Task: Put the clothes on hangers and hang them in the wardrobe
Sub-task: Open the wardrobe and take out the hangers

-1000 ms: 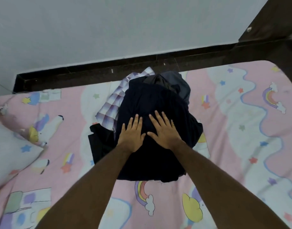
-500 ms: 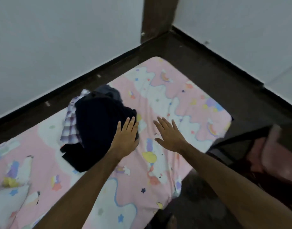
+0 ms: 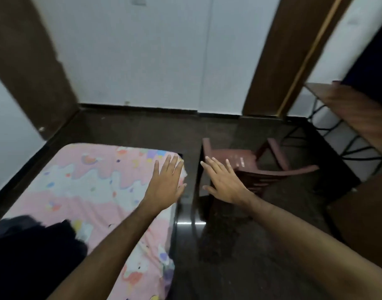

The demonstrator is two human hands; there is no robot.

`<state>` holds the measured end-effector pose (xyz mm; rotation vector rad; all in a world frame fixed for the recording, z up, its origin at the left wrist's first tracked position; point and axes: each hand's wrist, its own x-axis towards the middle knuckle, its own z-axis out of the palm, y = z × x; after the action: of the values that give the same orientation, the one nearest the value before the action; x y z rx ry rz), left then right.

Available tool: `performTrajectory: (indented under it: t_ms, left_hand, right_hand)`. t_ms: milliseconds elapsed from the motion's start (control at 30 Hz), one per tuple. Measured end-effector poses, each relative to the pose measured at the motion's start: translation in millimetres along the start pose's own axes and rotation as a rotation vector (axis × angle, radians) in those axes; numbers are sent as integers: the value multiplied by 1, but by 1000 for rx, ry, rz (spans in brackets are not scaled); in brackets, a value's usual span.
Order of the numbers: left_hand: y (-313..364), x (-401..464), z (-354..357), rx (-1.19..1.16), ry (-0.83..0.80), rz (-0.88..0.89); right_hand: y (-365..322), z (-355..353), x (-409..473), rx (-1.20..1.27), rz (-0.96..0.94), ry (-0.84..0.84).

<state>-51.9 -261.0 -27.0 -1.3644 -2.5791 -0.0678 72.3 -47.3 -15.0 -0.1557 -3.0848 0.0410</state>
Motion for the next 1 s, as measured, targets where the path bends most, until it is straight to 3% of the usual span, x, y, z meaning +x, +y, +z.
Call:
performTrajectory:
  t_ms: [367,700,1000]
  left_hand:
    - [319,110,-99,-79,160,430]
    - [601,155,-146,-206,221,852]
    - [785,196,-151,-345,183,1066]
  right_hand:
    - [221,-103,-293,-81,486,145]
    - [318,-152,-526,-96,936,244]
    - [396,-176,-645,-108,1217,302]
